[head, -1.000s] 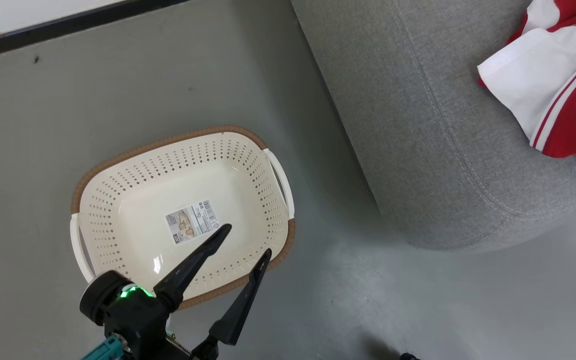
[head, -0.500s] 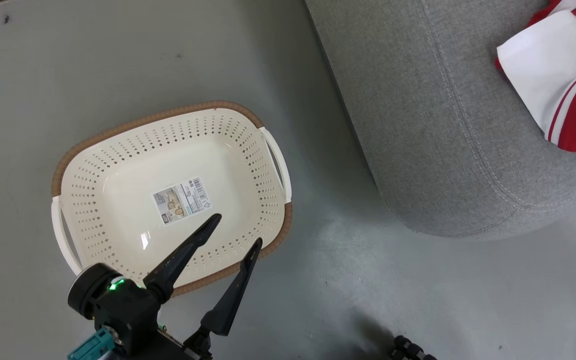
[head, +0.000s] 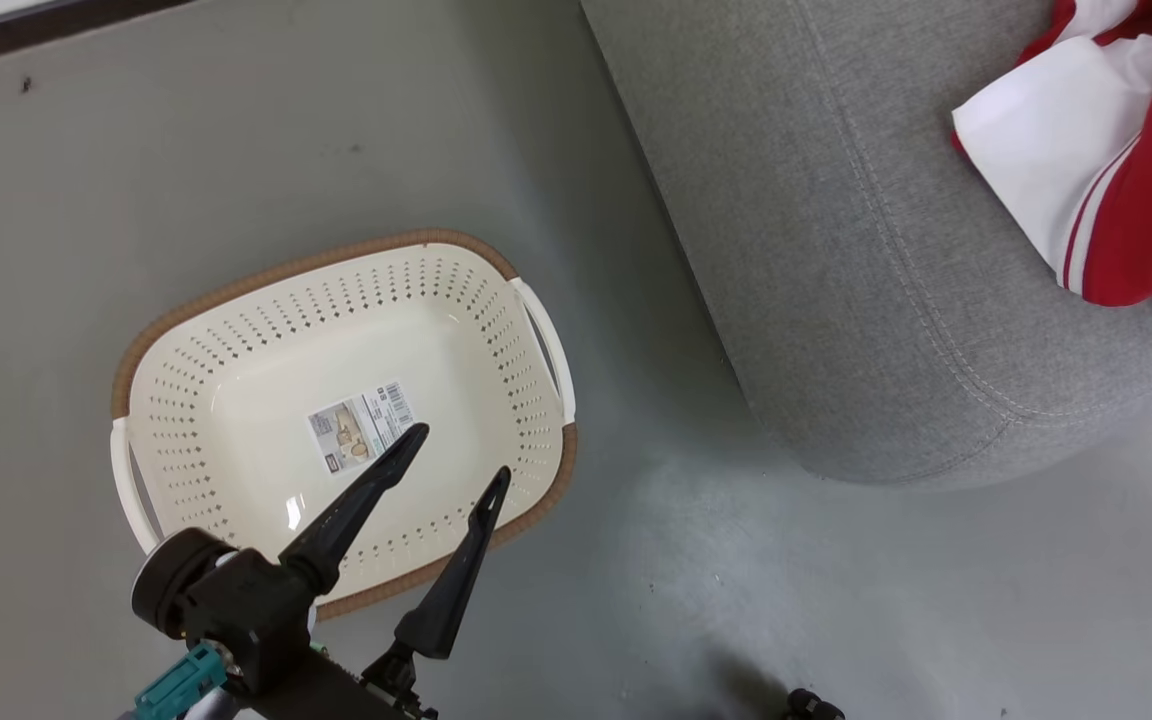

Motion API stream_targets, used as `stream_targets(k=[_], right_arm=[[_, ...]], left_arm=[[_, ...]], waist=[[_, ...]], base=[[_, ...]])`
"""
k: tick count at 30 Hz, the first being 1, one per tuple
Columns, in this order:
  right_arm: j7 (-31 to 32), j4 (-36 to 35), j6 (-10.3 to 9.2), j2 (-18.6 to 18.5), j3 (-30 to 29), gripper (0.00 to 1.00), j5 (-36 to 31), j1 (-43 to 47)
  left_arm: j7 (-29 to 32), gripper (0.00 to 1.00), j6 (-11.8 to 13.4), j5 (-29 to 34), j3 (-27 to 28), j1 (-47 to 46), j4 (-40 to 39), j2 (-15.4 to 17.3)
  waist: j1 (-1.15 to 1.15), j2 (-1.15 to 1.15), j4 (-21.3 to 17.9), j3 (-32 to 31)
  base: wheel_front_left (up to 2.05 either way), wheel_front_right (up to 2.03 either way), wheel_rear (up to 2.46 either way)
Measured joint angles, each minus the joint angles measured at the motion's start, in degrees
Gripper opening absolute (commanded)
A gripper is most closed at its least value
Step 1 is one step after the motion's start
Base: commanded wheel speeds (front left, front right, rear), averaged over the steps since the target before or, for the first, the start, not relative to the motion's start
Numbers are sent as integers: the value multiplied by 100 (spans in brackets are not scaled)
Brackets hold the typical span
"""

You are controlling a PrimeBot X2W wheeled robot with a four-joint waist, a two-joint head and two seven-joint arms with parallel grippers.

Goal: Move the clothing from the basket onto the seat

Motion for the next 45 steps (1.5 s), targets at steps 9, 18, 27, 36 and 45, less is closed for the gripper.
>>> stream_targets(k=[9,18,27,36,45], right_arm=[[0,-393,24,109,71,100,-220,527],[0,-1105,60,365,108,100,-385,1348],[0,-1893,112,751,363,100,-504,2211],[0,-2047,151,912,471,100,-692,2826],[0,-2090,152,1049,548,100,-694,3294]], left_arm=[[-136,100,112,-89,89,1,287,-230],[-391,100,254,-303,248,5,727,-478],[-735,100,452,-354,474,25,1350,-699],[-1034,100,516,-370,571,24,1991,-878],[-1321,100,598,-494,801,108,2585,-1010]], waist=[[0,0,-57,-345],[-1,0,-39,-786],[-1,-1,154,-1339],[-1,-1,621,-1720],[-1,-1,1207,-2093]], base=[[0,0,0],[0,0,0],[0,0,0],[0,0,0],[0,0,0]])
